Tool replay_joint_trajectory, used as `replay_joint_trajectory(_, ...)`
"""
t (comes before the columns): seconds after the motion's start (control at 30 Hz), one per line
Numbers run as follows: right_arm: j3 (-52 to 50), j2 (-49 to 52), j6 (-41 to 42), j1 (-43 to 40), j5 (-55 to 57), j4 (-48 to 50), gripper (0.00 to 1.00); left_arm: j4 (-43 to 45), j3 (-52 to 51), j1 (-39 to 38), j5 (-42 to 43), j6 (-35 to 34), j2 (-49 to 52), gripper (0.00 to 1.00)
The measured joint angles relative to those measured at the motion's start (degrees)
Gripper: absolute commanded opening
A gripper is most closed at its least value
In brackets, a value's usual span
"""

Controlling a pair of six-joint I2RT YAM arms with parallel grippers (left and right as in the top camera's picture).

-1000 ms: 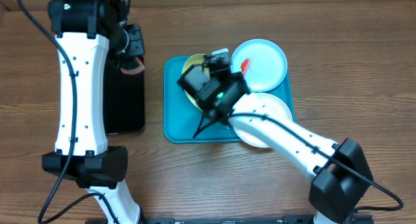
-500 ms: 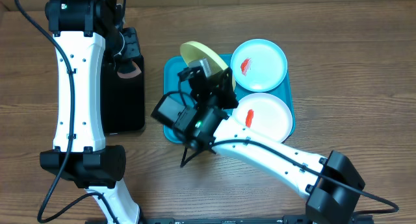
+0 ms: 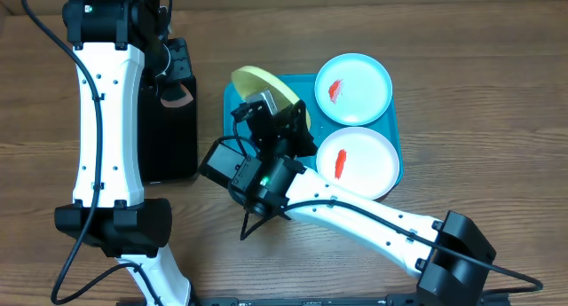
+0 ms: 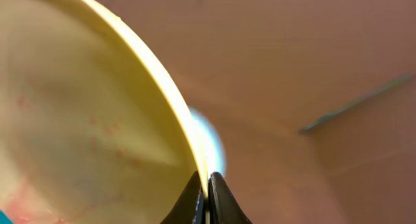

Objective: Clean dirty plates on tray and stack at the side
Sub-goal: 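Lift the yellow plate with the right gripper and carry it right, then lower the yellow plate onto the table and release it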

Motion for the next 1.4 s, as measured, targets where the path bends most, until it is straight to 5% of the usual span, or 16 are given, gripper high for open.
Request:
replay_joint_trajectory(0.33, 1.05, -0.52, -0.07, -13.90, -36.57, -1.42, 0.04, 0.42, 0.00, -0.07, 1.36, 0.00, 0.00, 0.04)
replay_joint_trajectory(0.63, 3.61, -8.96, -1.07, -43.63, -68.00, -6.88, 0.04, 2.03, -0.07, -4.13, 1.38, 0.00, 0.00, 0.04)
replay_joint_trajectory(0.97, 2.29, -8.76, -5.62, -75.52, -75.63, -8.24, 0.04, 4.09, -0.22, -9.03, 1.92, -0.02, 0.00, 0.04)
replay_joint_trajectory(1.4, -15.06, -2.99, -6.45, -89.74, -78.36, 4.90, 0.06, 4.13, -0.28, -9.03, 1.97, -0.02, 0.00, 0.04)
